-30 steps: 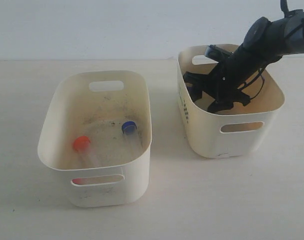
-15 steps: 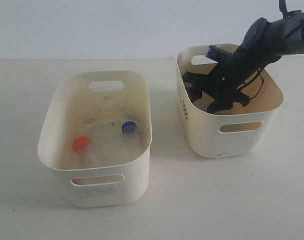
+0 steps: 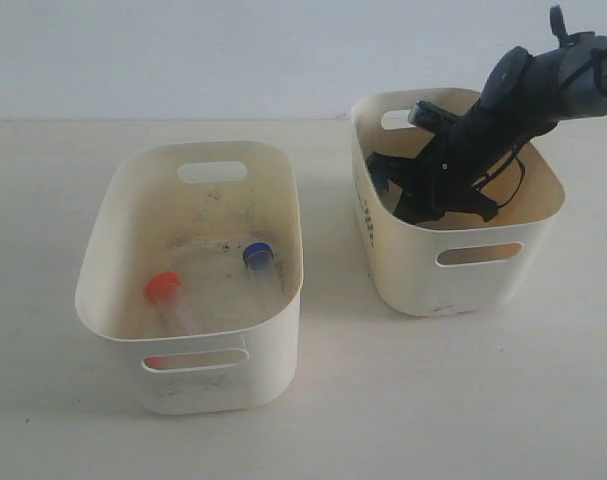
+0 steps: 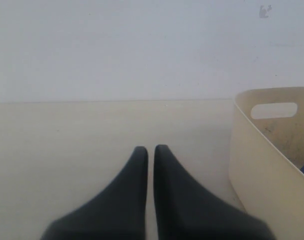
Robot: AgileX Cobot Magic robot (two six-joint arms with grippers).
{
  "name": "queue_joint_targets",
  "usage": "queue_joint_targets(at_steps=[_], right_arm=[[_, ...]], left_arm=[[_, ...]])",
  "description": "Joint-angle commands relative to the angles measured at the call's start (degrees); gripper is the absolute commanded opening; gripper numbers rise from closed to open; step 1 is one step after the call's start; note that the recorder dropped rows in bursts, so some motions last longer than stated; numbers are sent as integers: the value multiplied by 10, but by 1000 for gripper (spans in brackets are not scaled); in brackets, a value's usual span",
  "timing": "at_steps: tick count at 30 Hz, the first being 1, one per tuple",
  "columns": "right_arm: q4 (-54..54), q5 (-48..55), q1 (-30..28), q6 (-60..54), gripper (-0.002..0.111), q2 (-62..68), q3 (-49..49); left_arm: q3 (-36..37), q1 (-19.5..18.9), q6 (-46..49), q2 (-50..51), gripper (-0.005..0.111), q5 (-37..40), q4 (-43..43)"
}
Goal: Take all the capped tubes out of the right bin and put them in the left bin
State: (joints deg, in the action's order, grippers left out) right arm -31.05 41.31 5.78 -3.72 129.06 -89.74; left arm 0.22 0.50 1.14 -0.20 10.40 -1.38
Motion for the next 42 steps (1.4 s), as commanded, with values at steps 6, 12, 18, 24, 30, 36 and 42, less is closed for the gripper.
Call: queue_joint_targets(at_steps=[6,12,18,24,30,36,42], right_arm=[[21,-3,0,-2,0,-18,5],[16,-6,0,-3,0,-51,5],[12,16,0,-7,11,-56,5],[-17,36,0,-36,50,-56,5],[-29,30,0,-46,59,-55,5],[-29,24,0,-46,59,-55,5],[-29,28,0,-46,59,-55,5]], left_arm=[[-2,1,-2,2,4,-6,-1],[-2,1,-2,2,4,-6,-1],[-2,1,-2,2,4,-6,-1],[-2,1,-2,2,4,-6,-1],[-2,1,-2,2,4,-6,-1],[-2,1,-2,2,4,-6,-1],[-2,1,-2,2,4,-6,-1]])
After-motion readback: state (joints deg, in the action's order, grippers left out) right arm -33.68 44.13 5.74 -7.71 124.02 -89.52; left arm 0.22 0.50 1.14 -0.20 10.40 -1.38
